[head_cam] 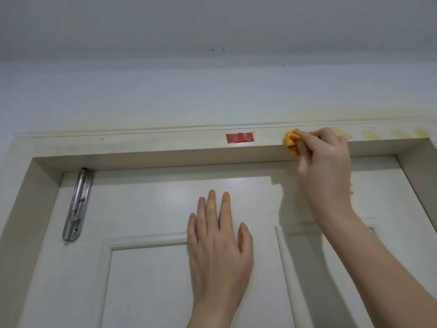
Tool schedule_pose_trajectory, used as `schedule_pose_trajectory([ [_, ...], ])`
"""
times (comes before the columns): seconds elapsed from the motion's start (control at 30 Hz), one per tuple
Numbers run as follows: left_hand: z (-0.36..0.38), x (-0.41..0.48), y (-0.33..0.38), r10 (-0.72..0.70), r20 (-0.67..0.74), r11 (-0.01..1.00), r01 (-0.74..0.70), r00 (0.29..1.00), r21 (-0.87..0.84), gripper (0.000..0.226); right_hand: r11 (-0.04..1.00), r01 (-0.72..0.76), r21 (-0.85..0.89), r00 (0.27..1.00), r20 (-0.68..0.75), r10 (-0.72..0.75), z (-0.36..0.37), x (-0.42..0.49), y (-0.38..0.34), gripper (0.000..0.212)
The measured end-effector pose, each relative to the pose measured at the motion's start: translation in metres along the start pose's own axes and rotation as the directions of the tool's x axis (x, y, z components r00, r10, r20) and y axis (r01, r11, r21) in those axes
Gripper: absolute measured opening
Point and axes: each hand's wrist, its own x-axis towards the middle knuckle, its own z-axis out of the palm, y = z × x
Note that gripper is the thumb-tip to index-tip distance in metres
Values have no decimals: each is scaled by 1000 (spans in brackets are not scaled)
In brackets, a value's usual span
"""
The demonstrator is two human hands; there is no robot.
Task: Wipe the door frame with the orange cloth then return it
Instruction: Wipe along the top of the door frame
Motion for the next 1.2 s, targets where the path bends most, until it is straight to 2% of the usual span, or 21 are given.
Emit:
schedule_pose_trajectory([
  [0.07,0,-2,6,8,10,1000,-8,1000,3,69,1000,3,19,1000,1,-4,-5,-9,1,25],
  [0.2,4,-6,12,27,17,999,-28,999,26,68,991,130,39,989,68,-132,6,2,-13,19],
  [0.37,5,-7,15,6,-10,999,-6,1000,36,67,1000,28,4,1000,13,-28,-5,6,10,21],
  [0.53,5,-6,15,11,-3,999,-11,1000,38,66,981,180,78,979,83,-186,7,0,-18,18],
  [0.7,7,-6,13,17,0,998,-17,1000,58,67,997,74,20,997,13,-74,0,3,3,21],
  [0.9,12,-2,15,13,-32,998,-11,999,61,69,978,202,59,977,62,-206,8,0,-13,19],
  [1.07,13,-2,14,14,-26,997,-12,1000,76,69,995,103,2,995,-3,-103,0,2,8,19],
  [1.2,13,-3,11,17,-31,998,-15,999,60,70,984,169,55,985,23,-171,3,-8,-4,21],
])
